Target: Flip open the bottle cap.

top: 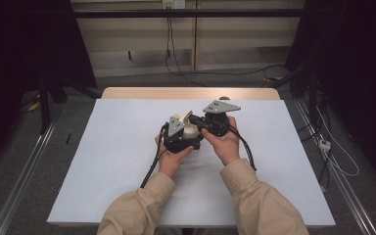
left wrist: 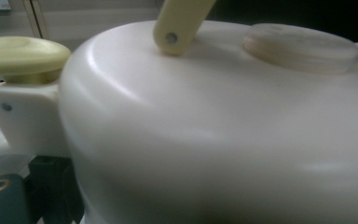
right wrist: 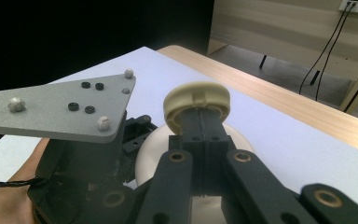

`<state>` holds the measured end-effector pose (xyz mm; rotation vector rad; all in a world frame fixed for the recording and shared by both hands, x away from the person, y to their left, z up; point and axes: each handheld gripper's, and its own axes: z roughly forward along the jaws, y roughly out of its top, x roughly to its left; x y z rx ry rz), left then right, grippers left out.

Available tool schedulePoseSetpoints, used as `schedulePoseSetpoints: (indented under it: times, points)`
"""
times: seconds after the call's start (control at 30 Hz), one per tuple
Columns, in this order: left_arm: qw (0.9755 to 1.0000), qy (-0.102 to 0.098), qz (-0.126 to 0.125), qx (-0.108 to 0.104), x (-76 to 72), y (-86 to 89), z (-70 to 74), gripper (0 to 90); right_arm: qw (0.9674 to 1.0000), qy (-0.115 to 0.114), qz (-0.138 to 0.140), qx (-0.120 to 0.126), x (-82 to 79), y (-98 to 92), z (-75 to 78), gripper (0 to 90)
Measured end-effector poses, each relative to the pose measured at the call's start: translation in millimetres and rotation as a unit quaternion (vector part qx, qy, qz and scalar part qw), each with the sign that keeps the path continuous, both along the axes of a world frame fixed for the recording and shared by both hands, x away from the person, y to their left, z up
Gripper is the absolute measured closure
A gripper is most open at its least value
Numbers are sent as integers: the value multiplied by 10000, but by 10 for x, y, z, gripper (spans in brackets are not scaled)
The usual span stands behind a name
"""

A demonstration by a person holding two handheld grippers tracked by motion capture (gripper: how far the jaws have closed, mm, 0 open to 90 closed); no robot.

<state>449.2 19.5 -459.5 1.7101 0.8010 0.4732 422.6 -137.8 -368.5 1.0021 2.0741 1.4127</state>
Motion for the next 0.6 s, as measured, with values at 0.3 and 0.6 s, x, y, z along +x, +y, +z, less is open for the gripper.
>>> schedulePoseSetpoints:
  times: [0.3,0.6]
  points:
    - [10000,-3,1,6,1,1,1,60,10000,11,46,-13,23,21,9,900]
    - [10000,-7,8,-7,0,-1,-1,60,10000,-4,58,-31,44,62,22,900]
